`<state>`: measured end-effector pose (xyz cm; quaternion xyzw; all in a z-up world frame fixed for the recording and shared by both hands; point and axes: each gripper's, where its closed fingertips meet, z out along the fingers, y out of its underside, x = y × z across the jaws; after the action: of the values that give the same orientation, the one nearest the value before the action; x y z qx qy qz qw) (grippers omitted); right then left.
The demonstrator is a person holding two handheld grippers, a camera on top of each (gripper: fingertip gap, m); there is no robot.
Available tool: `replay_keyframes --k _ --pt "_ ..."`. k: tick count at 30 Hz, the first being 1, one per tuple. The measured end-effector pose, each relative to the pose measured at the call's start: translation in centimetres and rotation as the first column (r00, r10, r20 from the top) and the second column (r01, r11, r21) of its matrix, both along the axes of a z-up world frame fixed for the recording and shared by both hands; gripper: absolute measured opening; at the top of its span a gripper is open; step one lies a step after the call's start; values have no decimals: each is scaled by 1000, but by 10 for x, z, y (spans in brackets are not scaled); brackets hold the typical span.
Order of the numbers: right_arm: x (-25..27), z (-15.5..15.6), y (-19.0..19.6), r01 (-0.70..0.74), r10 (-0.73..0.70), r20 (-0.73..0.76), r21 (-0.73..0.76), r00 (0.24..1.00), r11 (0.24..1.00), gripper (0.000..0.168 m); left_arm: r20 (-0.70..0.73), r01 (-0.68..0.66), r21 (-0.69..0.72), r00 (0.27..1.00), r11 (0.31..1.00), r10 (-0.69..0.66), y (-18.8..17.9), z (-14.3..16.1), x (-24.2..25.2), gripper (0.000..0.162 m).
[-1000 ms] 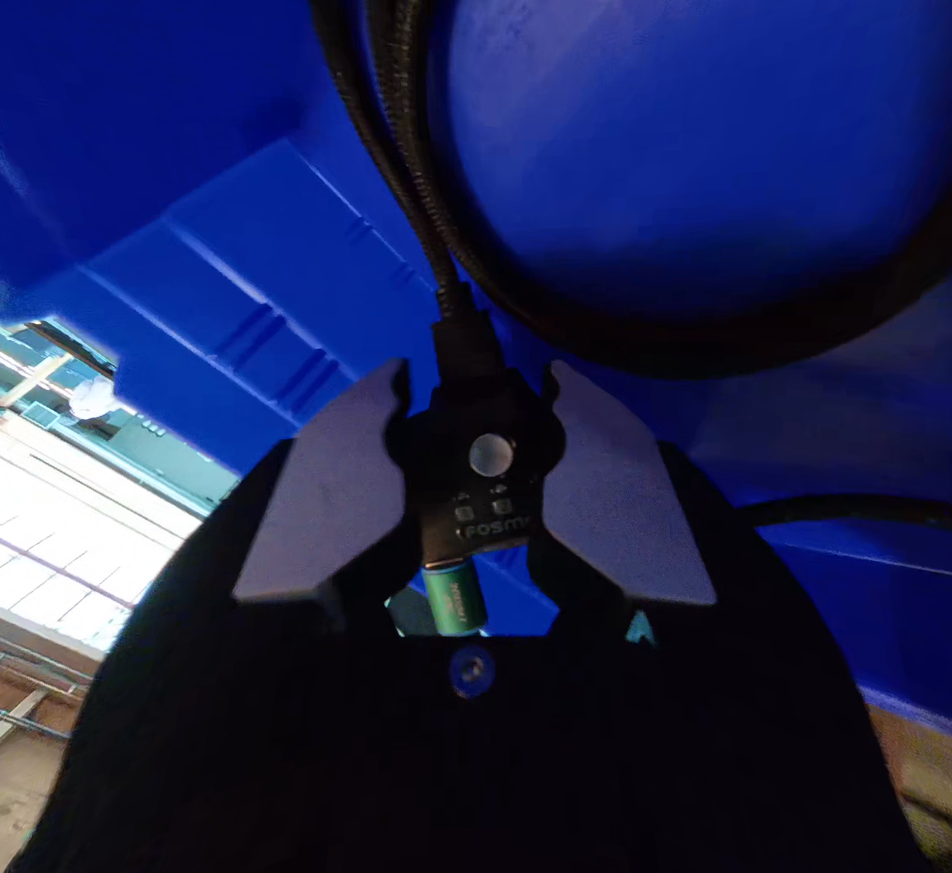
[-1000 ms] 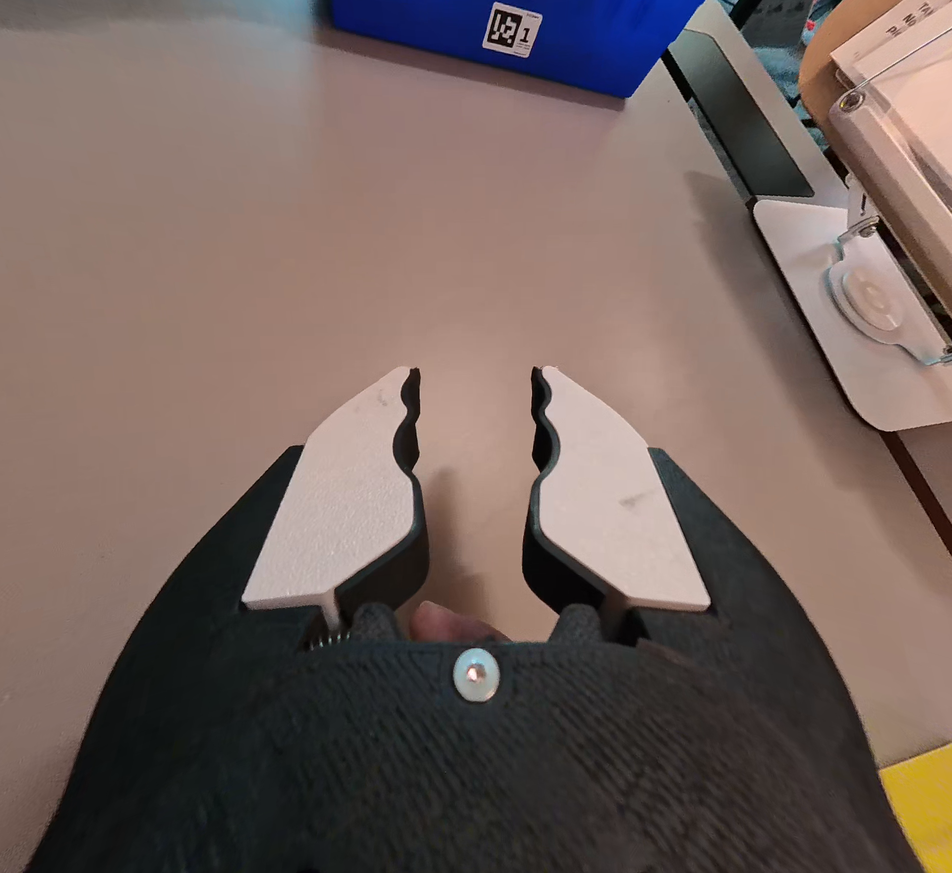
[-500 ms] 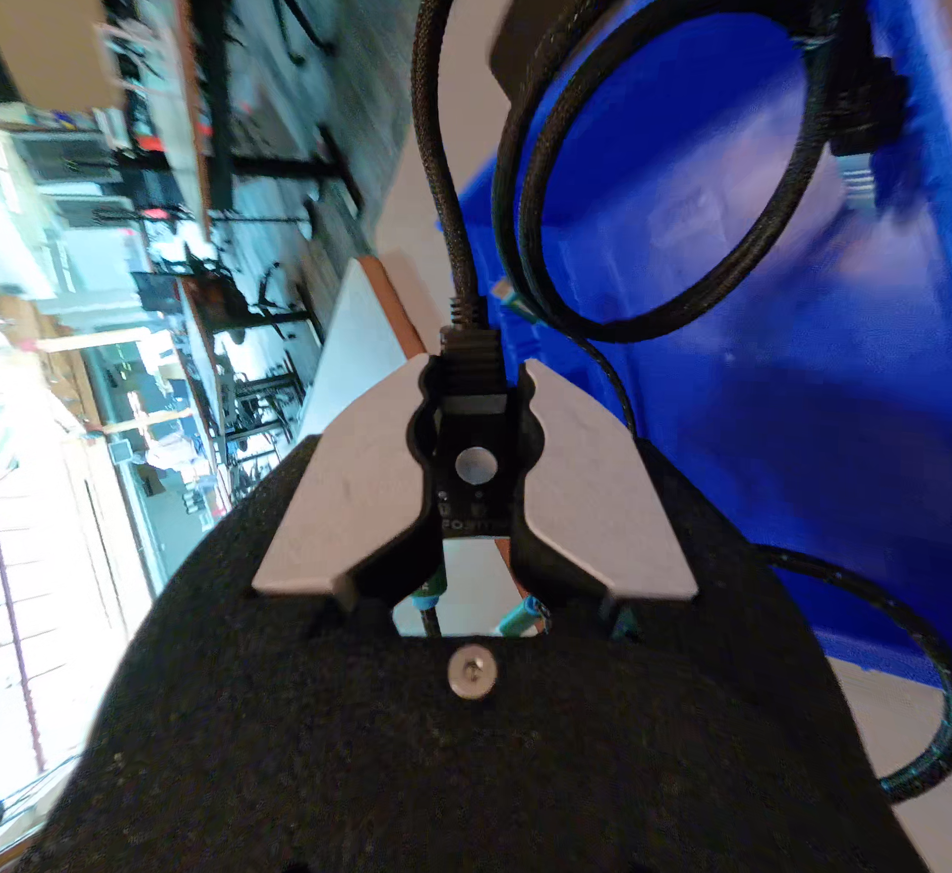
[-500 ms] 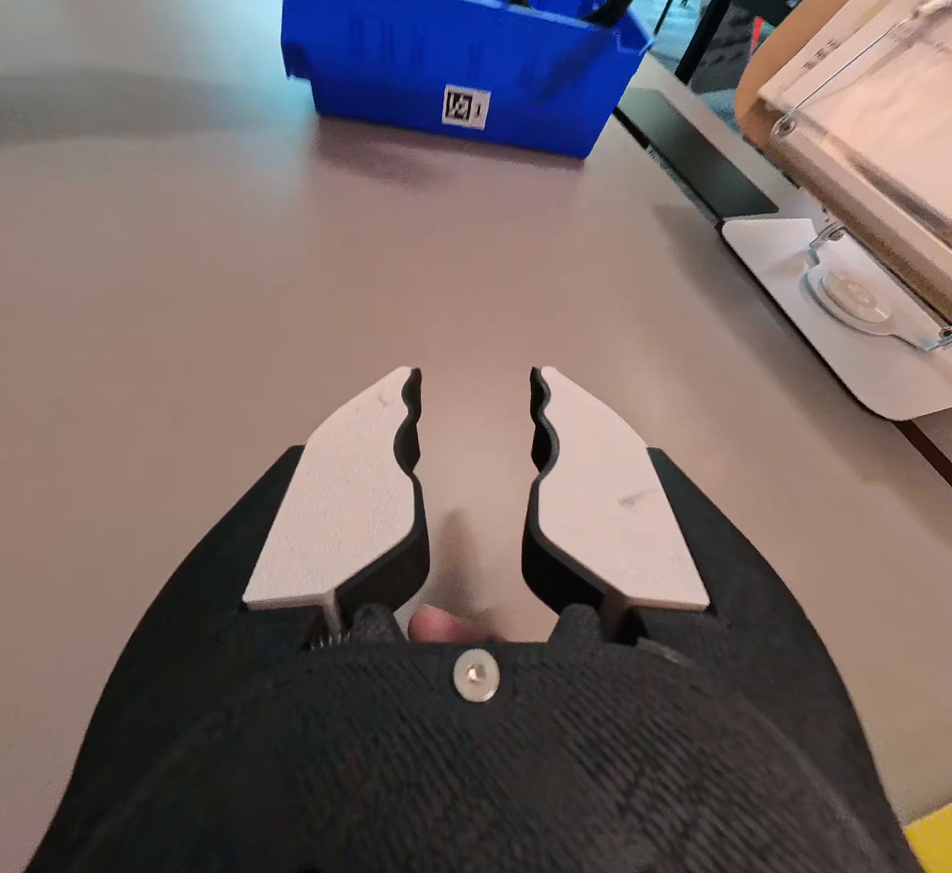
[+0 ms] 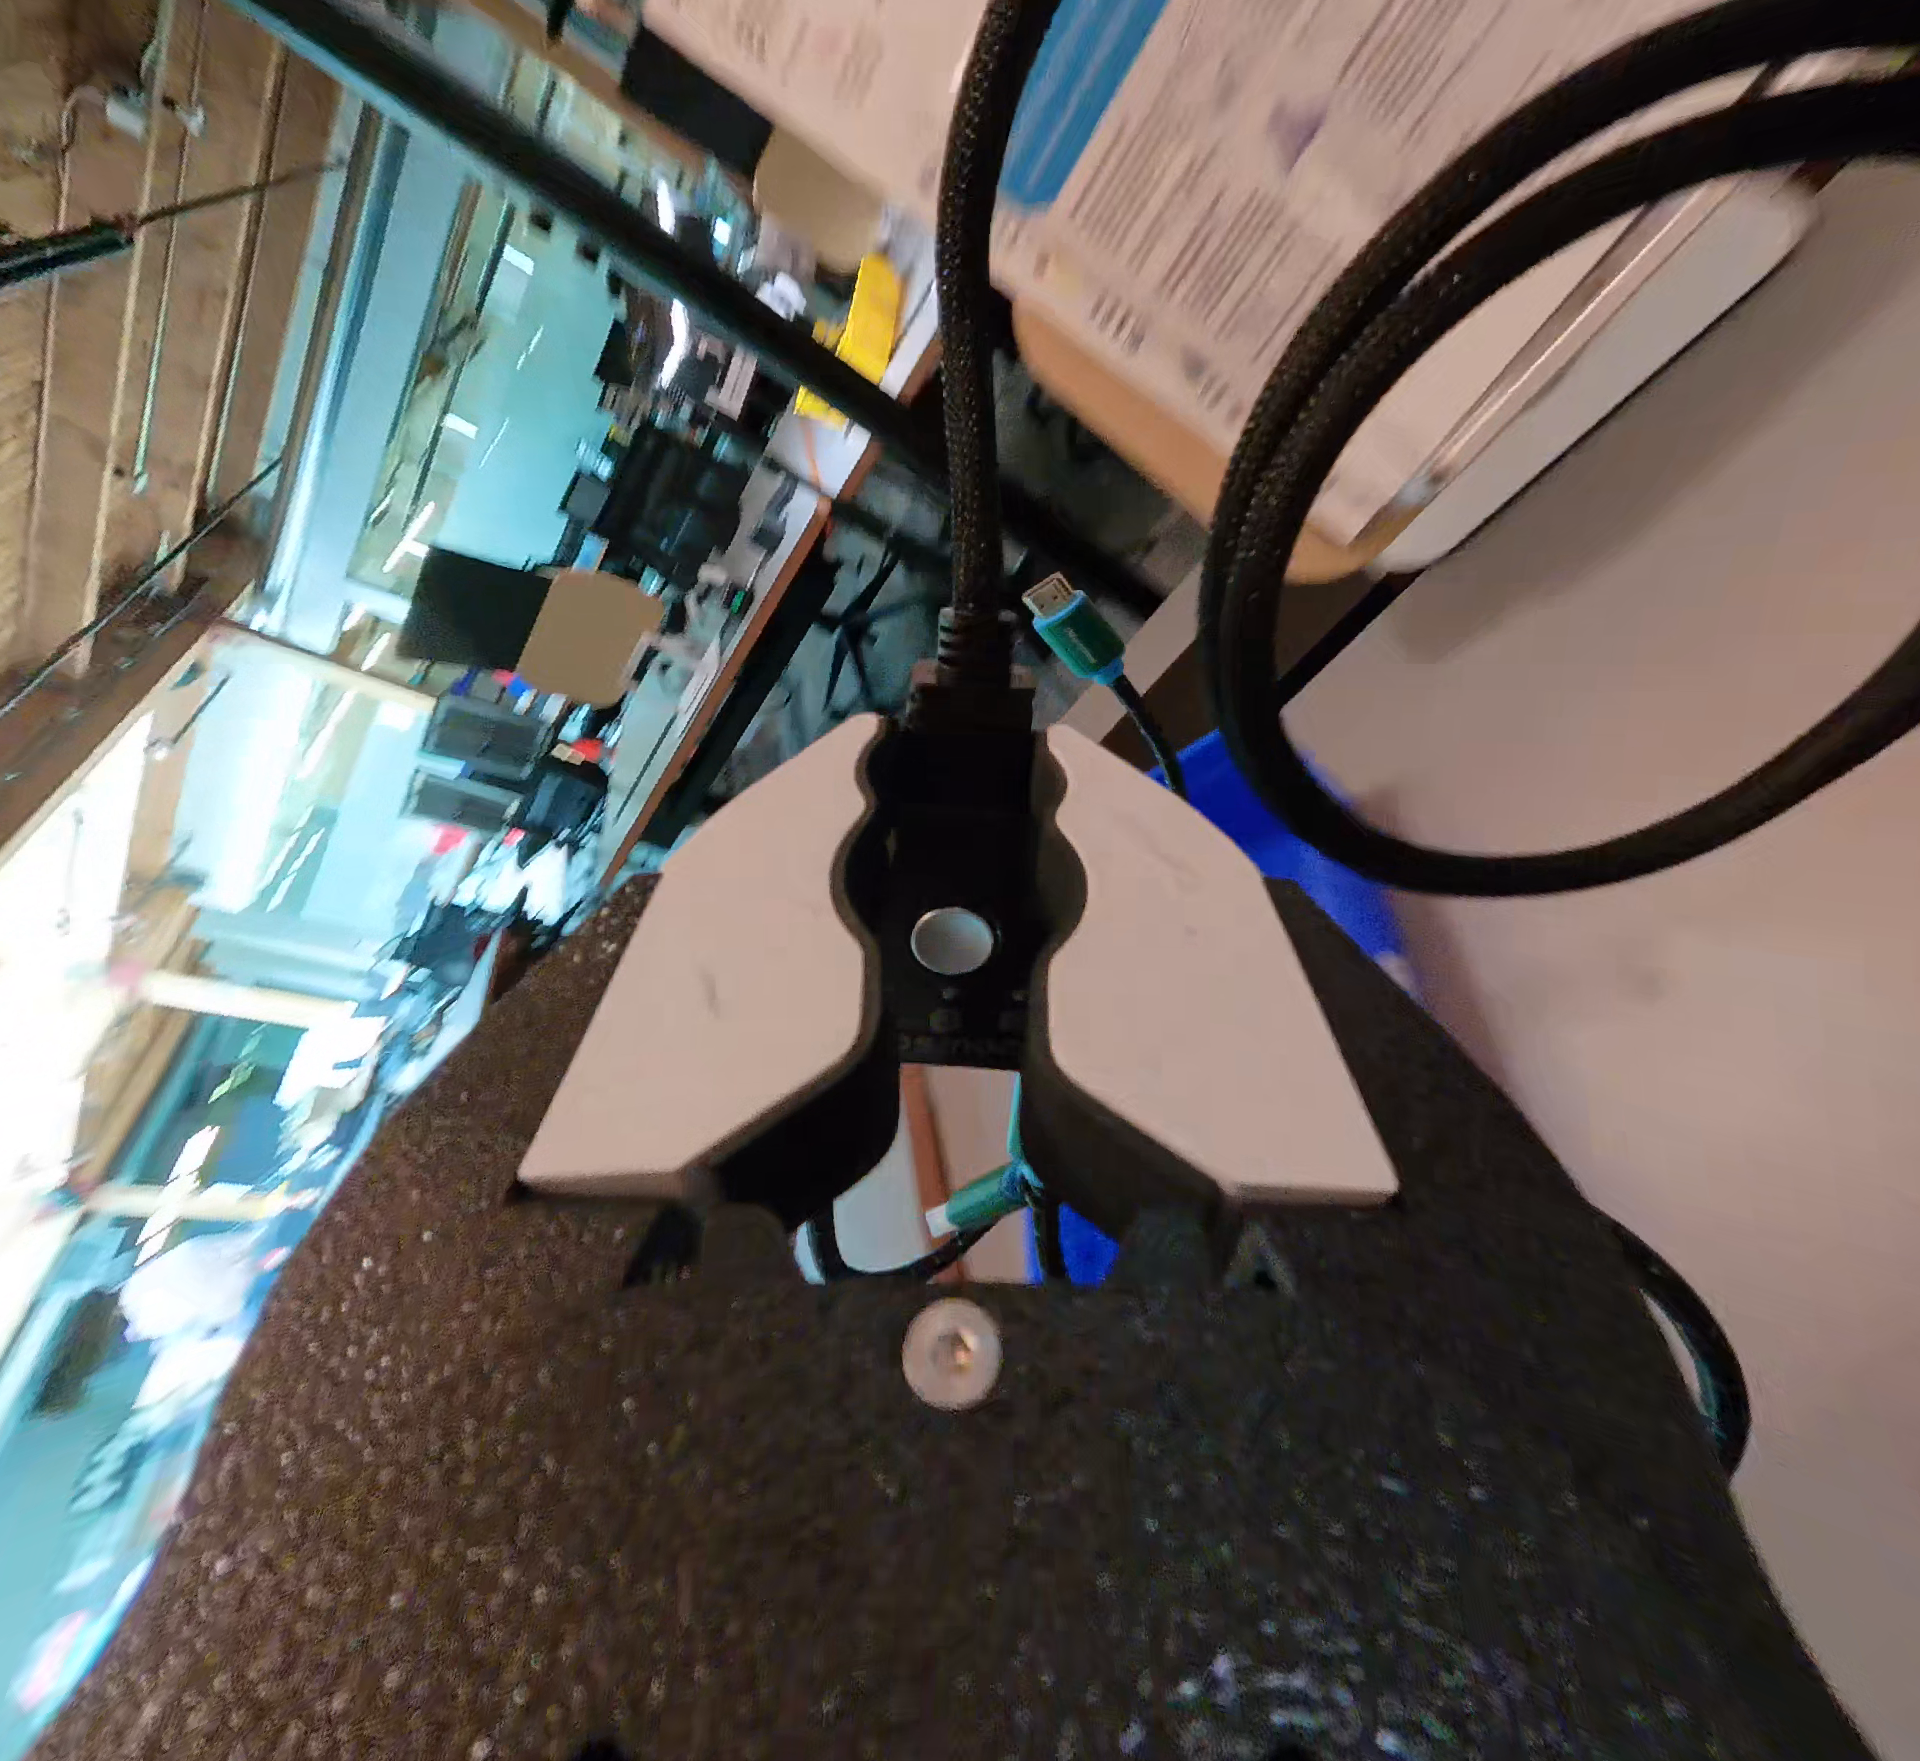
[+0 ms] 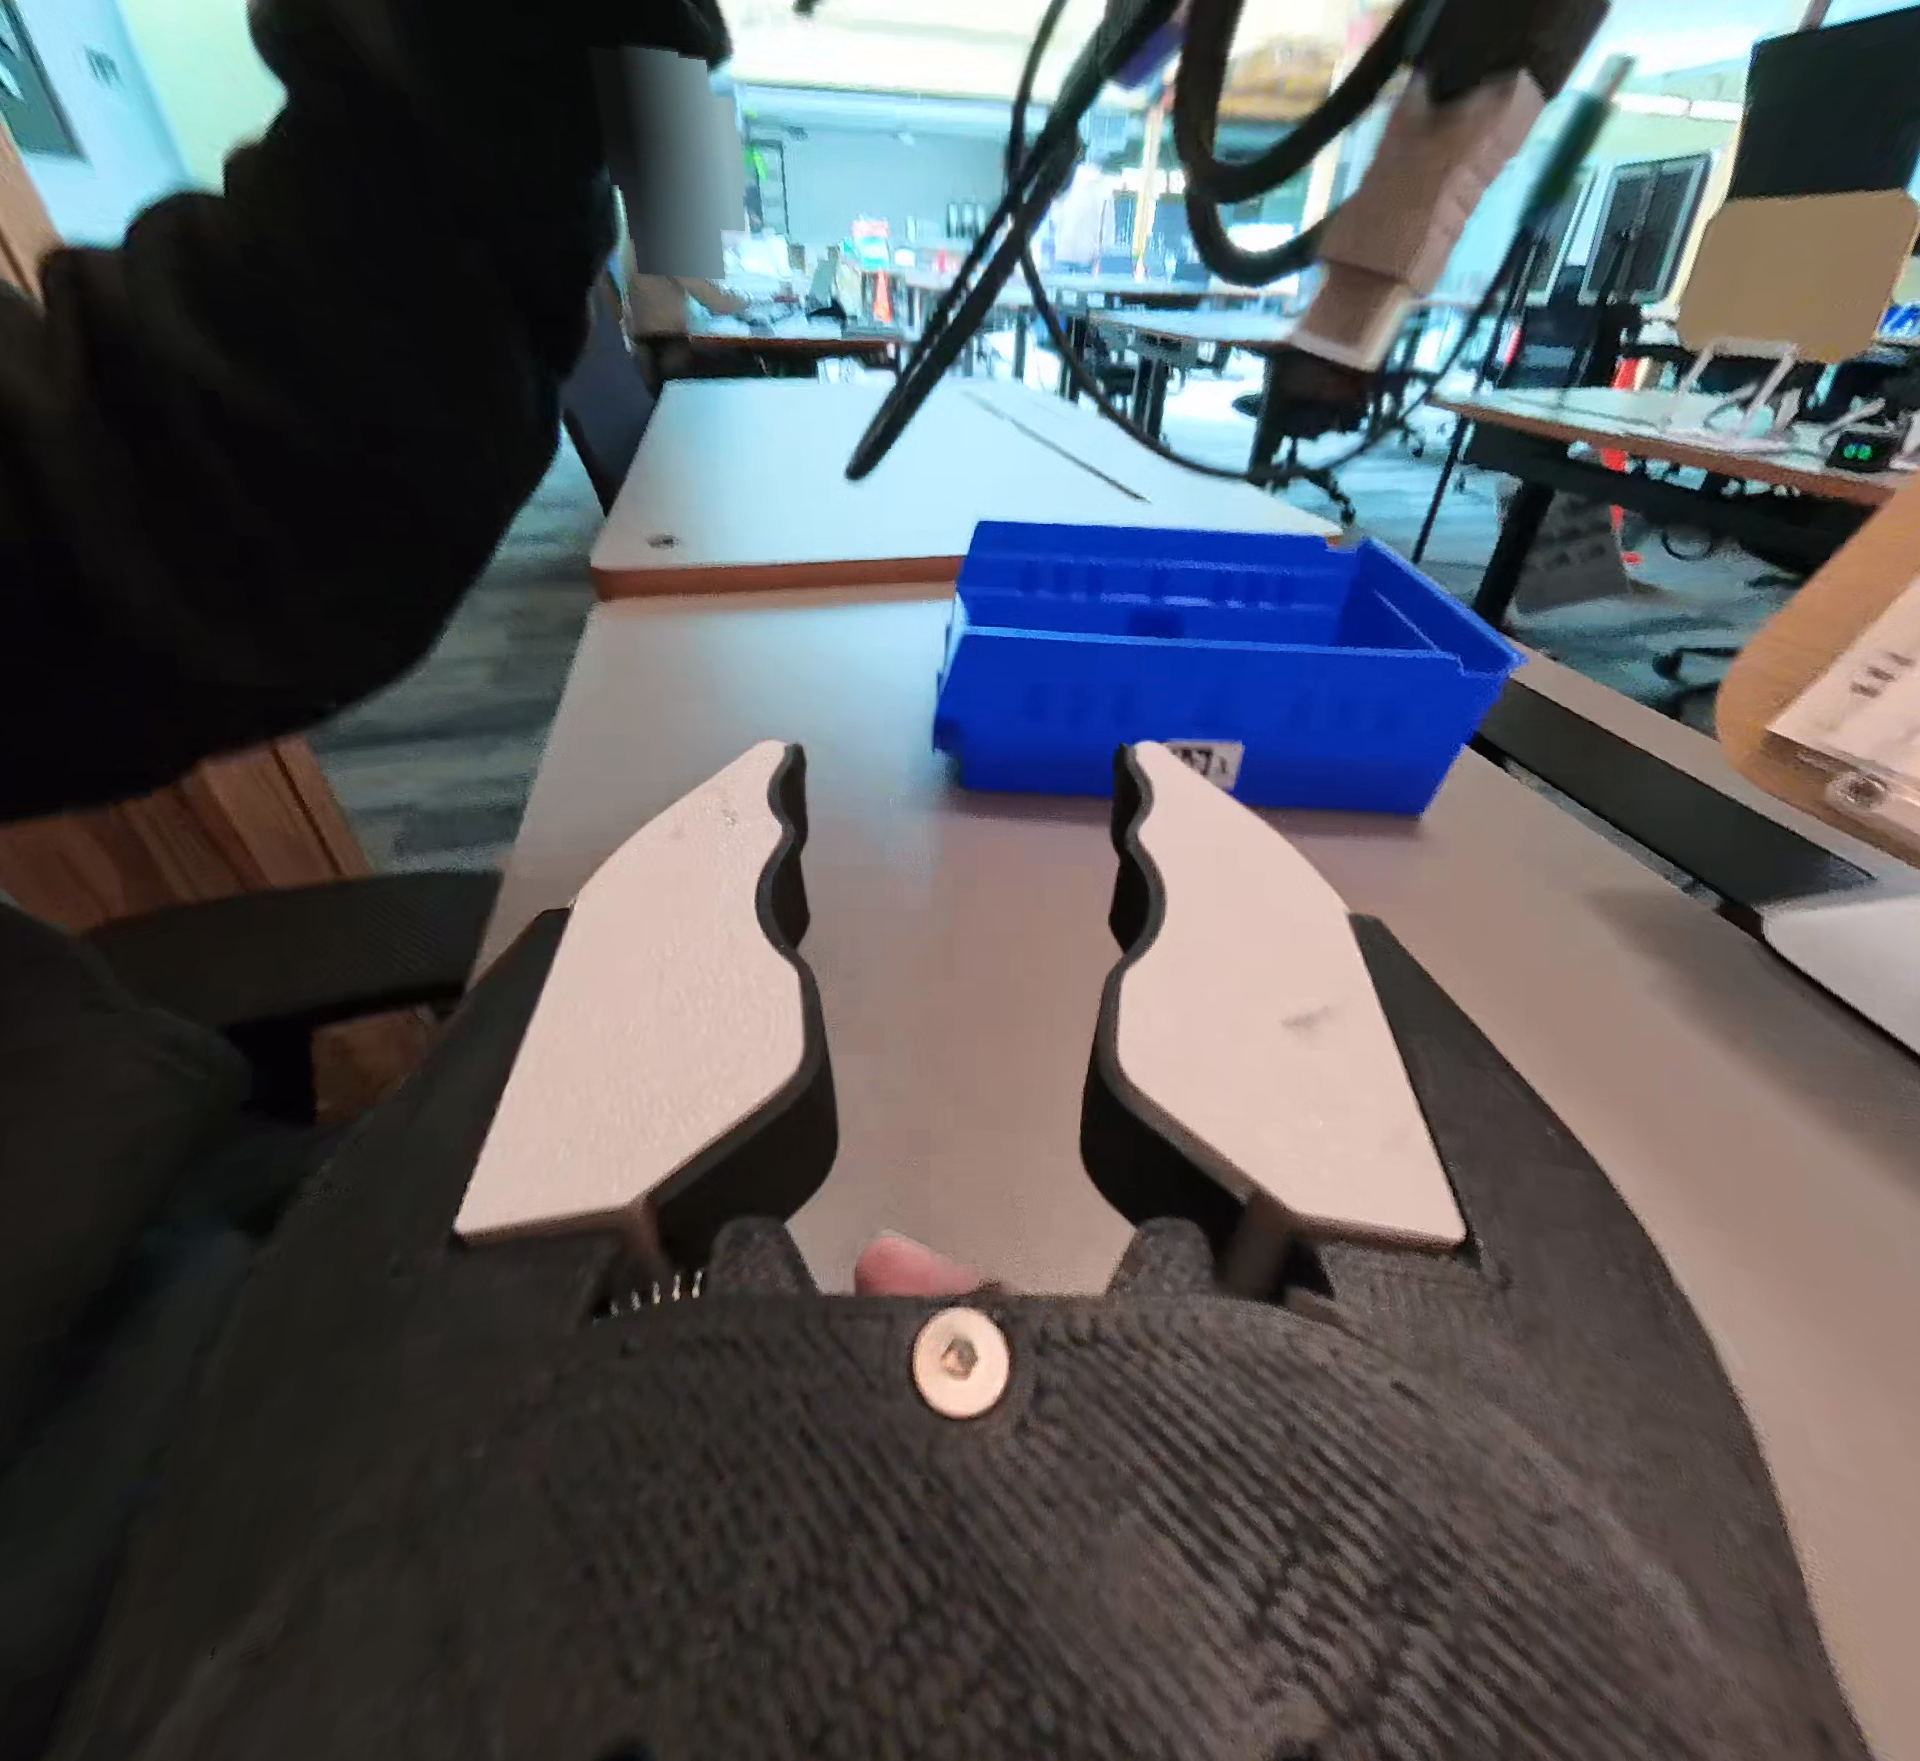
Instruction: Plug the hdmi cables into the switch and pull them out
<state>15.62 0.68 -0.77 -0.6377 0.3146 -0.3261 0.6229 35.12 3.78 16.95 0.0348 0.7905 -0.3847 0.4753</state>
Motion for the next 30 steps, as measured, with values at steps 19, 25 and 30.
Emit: replay_keyframes --k 19,25,30 --pt "14 -13 -21 94 -90 258 -2 962 996 59 -374 271 -474 799 838 -471 -87 -126 -152 24" --pt "8 -17 -22 -59 44 172 82 984 995 58 -374 263 -475 804 840 -463 -82 -128 -146 24" --pt "1 -17 -58 -14 4 83 123 997 992 65 -342 192 -471 860 861 -379 -67 -124 -125 23"
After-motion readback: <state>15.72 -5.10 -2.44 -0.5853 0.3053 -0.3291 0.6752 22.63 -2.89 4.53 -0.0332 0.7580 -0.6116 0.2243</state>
